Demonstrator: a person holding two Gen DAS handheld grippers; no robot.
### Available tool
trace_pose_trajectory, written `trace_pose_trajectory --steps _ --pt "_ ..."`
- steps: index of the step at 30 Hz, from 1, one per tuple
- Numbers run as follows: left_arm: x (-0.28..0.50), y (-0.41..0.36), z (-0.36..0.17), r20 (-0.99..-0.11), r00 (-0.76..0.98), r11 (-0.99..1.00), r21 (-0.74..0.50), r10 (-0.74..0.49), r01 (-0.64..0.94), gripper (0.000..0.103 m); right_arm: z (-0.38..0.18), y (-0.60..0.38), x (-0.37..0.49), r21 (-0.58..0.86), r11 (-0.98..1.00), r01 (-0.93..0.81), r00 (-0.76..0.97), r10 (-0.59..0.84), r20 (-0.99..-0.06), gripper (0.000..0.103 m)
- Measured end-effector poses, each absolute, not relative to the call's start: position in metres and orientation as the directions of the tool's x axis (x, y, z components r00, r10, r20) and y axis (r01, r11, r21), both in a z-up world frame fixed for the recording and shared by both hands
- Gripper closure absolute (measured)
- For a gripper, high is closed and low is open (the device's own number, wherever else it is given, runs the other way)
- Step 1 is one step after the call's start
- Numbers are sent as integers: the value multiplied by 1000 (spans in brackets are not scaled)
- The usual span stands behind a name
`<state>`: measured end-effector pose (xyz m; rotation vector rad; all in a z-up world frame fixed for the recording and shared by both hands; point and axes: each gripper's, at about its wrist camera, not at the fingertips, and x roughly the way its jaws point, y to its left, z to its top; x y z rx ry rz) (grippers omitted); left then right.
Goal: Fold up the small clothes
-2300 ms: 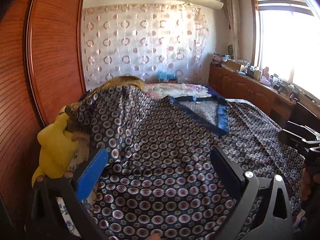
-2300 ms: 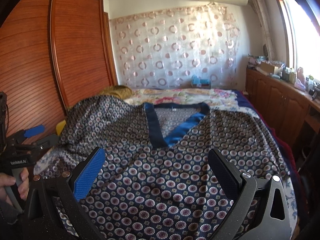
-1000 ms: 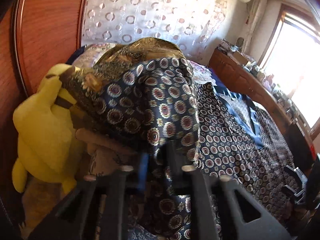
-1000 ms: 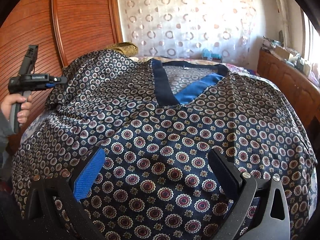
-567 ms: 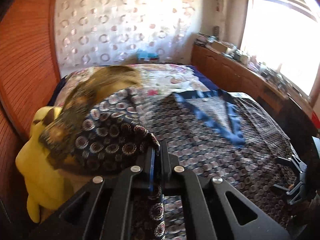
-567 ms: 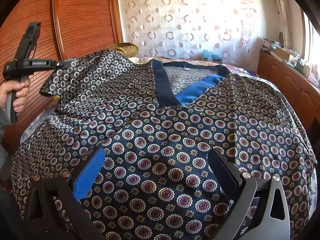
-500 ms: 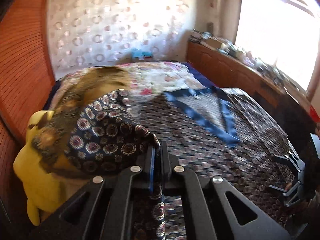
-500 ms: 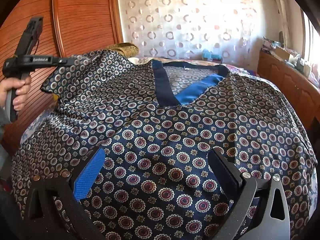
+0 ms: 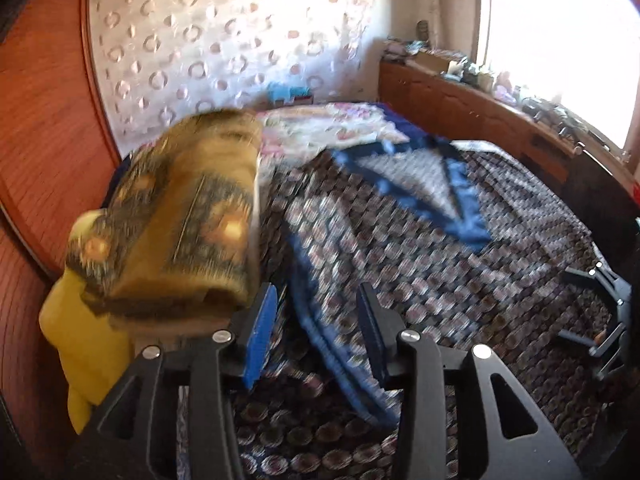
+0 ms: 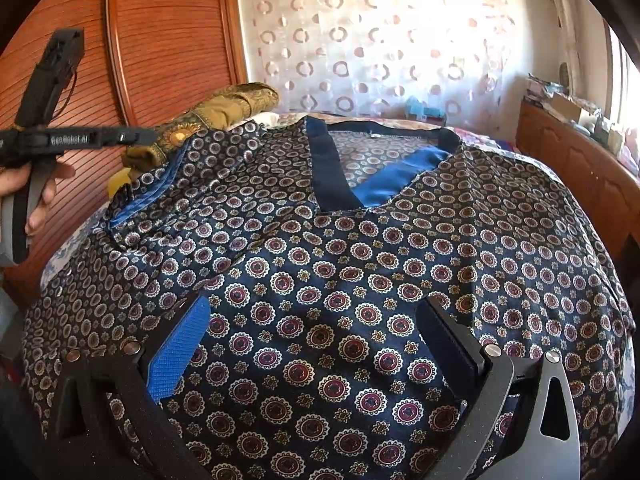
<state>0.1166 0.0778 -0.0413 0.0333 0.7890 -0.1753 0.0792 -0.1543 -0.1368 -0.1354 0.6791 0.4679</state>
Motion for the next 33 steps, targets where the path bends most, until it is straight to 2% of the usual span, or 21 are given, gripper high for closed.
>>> trace_pose_trajectory --steps 7,12,15,16,19,20,27,33 --pt "121 82 -79 -760 619 979 -139 -201 148 63 -138 -153 79 26 887 -460 678 371 -634 0" --pt "127 73 -89 -774 593 975 -154 -221 162 63 -138 -153 79 26 887 -461 678 371 -635 0" --pt "125 68 -90 -773 587 969 -150 -239 197 79 -138 -153 79 26 887 -461 678 371 -634 0" --pt "125 66 -90 -774 587 969 -141 -237 205 87 -138 -153 79 26 887 -461 678 371 -635 0" --pt "125 61 -88 -771 596 968 -109 -225 225 97 -138 -152 79 27 886 -462 676 372 -636 0" --pt "125 58 -85 -765 600 965 -107 -232 237 98 -139 -152 78 28 886 -463 676 373 -635 0" --pt "119 27 -63 -735 612 942 -112 -294 318 98 -139 -152 78 27 886 -463 676 373 -636 0" --pt "110 8 -48 -707 624 927 -119 -331 356 75 -139 -152 78 27 886 -463 676 373 -636 0"
